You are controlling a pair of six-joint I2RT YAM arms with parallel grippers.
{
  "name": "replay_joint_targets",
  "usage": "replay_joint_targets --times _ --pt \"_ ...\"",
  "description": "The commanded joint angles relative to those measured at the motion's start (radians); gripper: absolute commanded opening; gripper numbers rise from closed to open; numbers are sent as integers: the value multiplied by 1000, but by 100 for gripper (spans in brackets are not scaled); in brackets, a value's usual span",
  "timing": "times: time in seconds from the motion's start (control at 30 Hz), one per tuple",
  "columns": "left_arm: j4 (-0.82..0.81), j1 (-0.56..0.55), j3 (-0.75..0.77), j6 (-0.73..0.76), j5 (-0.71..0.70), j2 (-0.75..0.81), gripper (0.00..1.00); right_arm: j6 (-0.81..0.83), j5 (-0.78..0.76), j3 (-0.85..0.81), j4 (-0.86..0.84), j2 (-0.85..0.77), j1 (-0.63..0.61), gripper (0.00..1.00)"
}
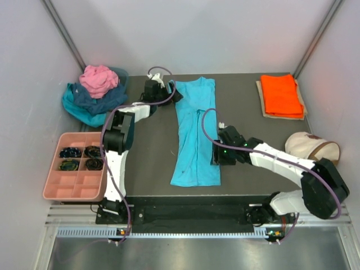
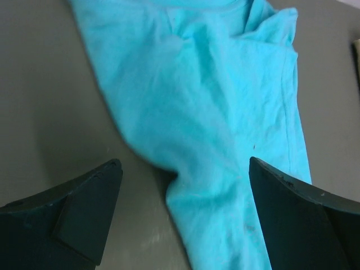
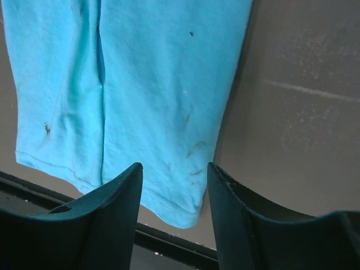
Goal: Fold and stack the t-shirts
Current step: Fold the tshirt
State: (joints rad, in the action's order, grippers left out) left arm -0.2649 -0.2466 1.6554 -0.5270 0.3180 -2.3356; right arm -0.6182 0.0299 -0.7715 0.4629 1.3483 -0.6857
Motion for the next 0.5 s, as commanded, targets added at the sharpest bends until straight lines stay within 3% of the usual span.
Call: replay_joint_targets --times 0.0,0.1,0.2,0.47 --pt "15 10 -156 1 -80 232 99 -34 -67 24 -26 -104 -14 51" --pt "25 10 -198 19 -109 317 99 -25 -64 35 -21 -120 -14 52" --pt "137 4 -224 13 -89 357 99 -28 -56 60 -13 -146 -14 52" --pt "181 -128 -624 4 -174 651 99 -70 -47 152 -39 -209 -14 53"
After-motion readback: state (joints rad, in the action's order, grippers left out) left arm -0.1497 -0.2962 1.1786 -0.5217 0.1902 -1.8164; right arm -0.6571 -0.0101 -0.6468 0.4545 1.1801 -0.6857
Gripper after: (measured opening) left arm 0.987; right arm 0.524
